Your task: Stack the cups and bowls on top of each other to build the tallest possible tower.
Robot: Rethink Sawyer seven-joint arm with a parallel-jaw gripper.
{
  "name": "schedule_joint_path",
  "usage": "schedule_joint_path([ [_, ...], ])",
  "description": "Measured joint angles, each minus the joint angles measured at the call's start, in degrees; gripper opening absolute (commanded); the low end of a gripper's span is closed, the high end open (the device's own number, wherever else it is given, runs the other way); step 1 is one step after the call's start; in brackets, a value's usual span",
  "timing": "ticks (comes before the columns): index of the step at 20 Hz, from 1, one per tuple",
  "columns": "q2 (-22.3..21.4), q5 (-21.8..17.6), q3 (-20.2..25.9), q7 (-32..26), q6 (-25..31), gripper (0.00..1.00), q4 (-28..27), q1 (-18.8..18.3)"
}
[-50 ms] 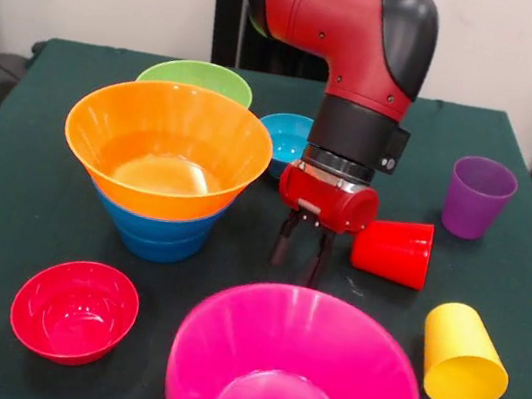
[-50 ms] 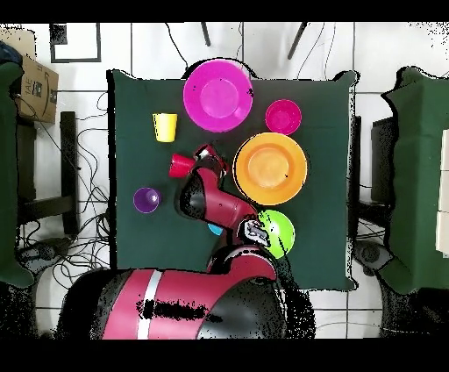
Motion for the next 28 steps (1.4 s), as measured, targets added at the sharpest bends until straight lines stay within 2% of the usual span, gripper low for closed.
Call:
schedule_joint_path([
  [6, -3.7, 0.0, 0.0, 0.0, 4.8, 1.0, 0.0, 0.5],
  [14, -5.9, 0.0, 0.0, 0.0, 6.9, 1.0, 0.0, 0.7],
  [23, -4.2, 0.0, 0.3, 0.0, 6.8, 1.0, -0.1, 0.7],
  [28, -0.9, 0.0, 0.5, 0.0, 6.0, 1.0, -1.5, 0.7],
])
